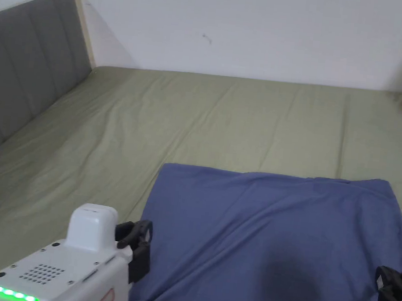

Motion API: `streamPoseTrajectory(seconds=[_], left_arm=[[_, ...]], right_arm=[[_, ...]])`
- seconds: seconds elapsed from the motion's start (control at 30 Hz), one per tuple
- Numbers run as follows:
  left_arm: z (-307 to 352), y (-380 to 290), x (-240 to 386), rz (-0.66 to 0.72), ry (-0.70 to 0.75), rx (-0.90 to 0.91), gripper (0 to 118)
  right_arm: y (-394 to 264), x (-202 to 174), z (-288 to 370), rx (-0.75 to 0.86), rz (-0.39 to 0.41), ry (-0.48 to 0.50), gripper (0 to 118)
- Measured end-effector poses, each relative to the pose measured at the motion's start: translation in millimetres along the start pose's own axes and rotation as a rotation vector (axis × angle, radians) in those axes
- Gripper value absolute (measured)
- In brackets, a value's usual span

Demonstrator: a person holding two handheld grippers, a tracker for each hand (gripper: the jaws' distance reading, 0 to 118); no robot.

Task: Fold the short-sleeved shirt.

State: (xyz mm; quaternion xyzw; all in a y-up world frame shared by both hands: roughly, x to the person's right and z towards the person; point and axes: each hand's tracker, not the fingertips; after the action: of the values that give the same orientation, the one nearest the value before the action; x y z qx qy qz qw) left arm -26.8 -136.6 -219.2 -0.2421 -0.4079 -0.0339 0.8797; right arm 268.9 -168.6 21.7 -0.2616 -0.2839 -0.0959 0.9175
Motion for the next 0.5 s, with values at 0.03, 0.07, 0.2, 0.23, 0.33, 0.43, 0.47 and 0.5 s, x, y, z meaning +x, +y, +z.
streamPoseTrajectory(seconds=[0.03, 0.07, 0.2, 0.23, 0.33, 0.43, 0.47, 0.5], left_arm=[[-1.0, -2.6, -1.2, -0.004, 0.005, -0.013, 0], [-0.4, -5.3, -3.5, -0.008, 0.012, -0.017, 0], [4.3, -13.9, -22.9, 0.03, 0.023, -0.041, 0], [4.0, -17.2, -29.5, 0.045, 0.022, -0.052, 0], [-3.0, -36.5, -53.1, 0.084, 0.026, -0.143, 40], [-17.3, -61.1, -73.4, 0.173, -0.001, -0.264, 56], [-20.3, -71.9, -78.8, 0.191, 0.014, -0.274, 60], [-24.3, -80.0, -83.3, 0.201, 0.023, -0.293, 65]], right_arm=[[-0.7, -2.3, 0.2, 0.0, 0.007, -0.008, 0], [-1.5, -3.5, 1.4, 0.0, 0.017, -0.019, 0], [-3.6, 1.3, 5.0, -0.007, -0.002, -0.017, 0], [-5.3, 3.5, 5.5, -0.013, -0.01, -0.015, 0], [-11.8, 9.4, 9.9, -0.031, -0.041, -0.01, 0], [-18.7, 17.5, 11.9, -0.059, -0.085, -0.005, 0], [-21.0, 19.7, 12.3, -0.067, -0.092, -0.009, 0], [-23.1, 21.4, 12.9, -0.071, -0.097, -0.014, 0]])
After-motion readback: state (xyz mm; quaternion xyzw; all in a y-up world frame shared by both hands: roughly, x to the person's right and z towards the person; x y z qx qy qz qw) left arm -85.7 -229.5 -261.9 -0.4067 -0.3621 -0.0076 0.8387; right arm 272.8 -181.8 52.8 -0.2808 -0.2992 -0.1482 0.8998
